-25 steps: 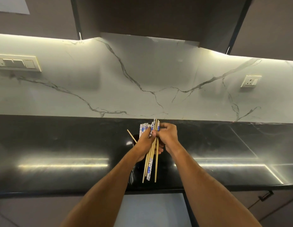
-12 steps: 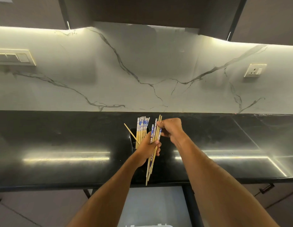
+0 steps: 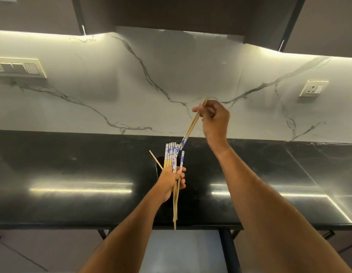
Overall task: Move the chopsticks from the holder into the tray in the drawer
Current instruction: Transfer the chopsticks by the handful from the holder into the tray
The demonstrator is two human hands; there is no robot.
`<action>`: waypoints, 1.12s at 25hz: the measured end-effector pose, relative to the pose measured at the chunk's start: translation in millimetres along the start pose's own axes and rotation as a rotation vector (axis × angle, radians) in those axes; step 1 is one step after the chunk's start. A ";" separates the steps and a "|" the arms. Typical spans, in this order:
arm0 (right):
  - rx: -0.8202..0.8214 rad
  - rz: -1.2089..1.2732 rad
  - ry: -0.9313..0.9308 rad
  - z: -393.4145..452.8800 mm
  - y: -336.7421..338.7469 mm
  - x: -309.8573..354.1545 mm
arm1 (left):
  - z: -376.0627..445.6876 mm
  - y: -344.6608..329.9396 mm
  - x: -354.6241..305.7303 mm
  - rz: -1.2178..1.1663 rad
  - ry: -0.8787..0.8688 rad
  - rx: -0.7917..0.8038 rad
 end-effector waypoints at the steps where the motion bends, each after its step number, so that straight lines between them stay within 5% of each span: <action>1: 0.061 -0.074 0.134 -5.8 -8.3 9.5 | 5.9 0.0 -4.7 -0.135 0.019 -0.018; 4: 0.355 -0.469 0.622 -53.5 -39.9 10.4 | 8.3 -11.6 -35.0 -0.440 -0.010 -0.037; 6: 0.473 -0.582 0.742 -85.9 -45.3 -8.1 | 4.6 -14.1 -54.0 -0.536 -0.050 -0.102; 13: 0.518 -0.549 0.750 -130.7 -31.1 -47.2 | 19.0 2.2 -57.0 -0.870 0.044 -0.141; 21: 0.620 -0.513 0.610 -149.4 -20.7 -61.8 | 25.4 3.1 -54.9 -0.740 -0.058 -0.193; 23: 0.397 -0.356 0.327 -143.9 -12.8 -65.5 | 22.8 3.2 -55.5 -0.662 -0.080 -0.241; 26: -0.179 0.195 -0.623 -154.0 -3.9 -109.3 | 17.0 -3.1 -57.1 -0.546 -0.173 -0.318; 28: -0.290 0.532 -1.098 -176.4 -21.0 -132.2 | 13.3 -9.2 -58.7 -0.501 -0.242 -0.344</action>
Point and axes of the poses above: each hand's wrist, its own z-axis towards the middle knuckle, its own y-axis out of the back of the hand, x = y × z, the point moved 5 cm from there along z, towards the middle knuckle, and after that the axes turned 4 degrees about x, right-handed, at the moved point
